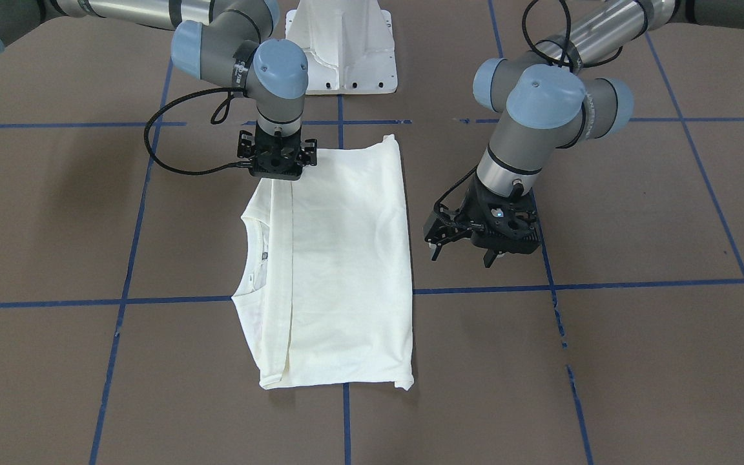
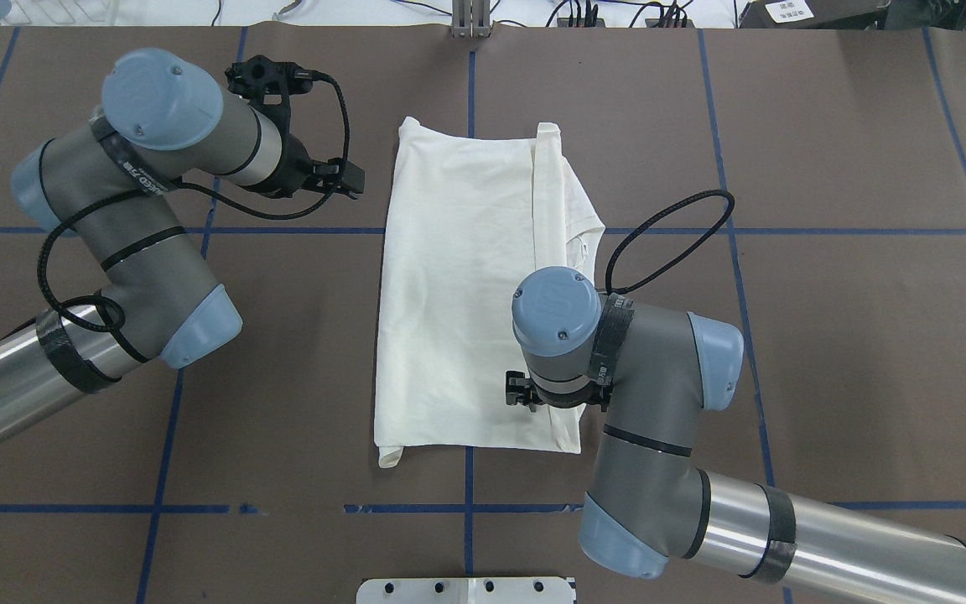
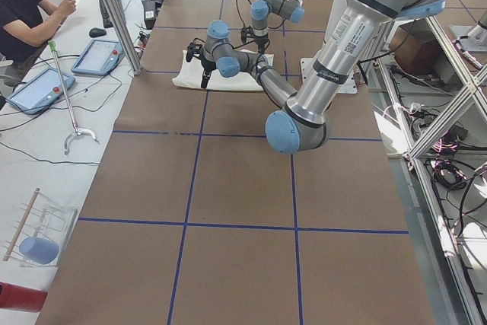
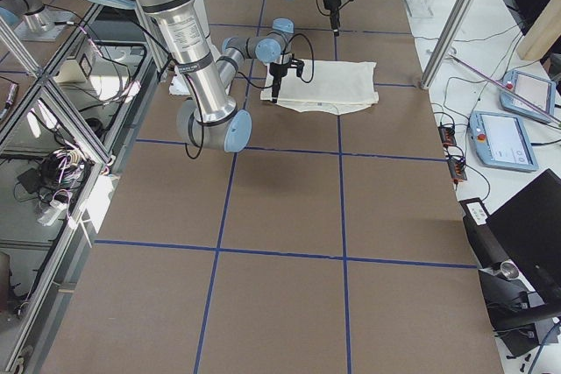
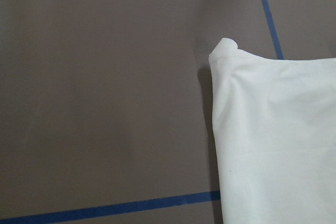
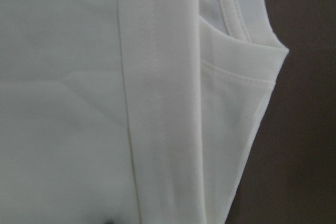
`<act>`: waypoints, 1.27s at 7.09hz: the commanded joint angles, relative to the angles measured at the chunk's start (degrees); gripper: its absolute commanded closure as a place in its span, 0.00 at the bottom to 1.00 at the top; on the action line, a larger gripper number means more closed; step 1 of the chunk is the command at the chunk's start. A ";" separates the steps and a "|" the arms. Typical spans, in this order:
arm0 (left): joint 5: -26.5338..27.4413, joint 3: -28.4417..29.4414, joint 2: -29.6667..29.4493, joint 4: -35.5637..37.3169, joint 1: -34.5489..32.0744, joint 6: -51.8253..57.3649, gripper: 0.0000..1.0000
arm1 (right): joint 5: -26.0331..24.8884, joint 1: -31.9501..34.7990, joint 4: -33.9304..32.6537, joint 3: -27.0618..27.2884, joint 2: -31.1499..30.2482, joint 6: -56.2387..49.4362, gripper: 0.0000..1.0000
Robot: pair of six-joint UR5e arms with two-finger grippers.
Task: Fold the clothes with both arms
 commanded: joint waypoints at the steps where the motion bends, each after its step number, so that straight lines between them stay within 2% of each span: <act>1: 0.03 0.58 -0.06 -0.16 0.14 -0.17 0.00 | 0.21 -0.09 -1.59 -0.01 -0.08 0.00 0.00; 9: 0.12 0.58 -0.76 -1.83 2.60 -3.86 0.00 | -0.14 2.63 -6.96 0.87 -2.01 -3.69 0.00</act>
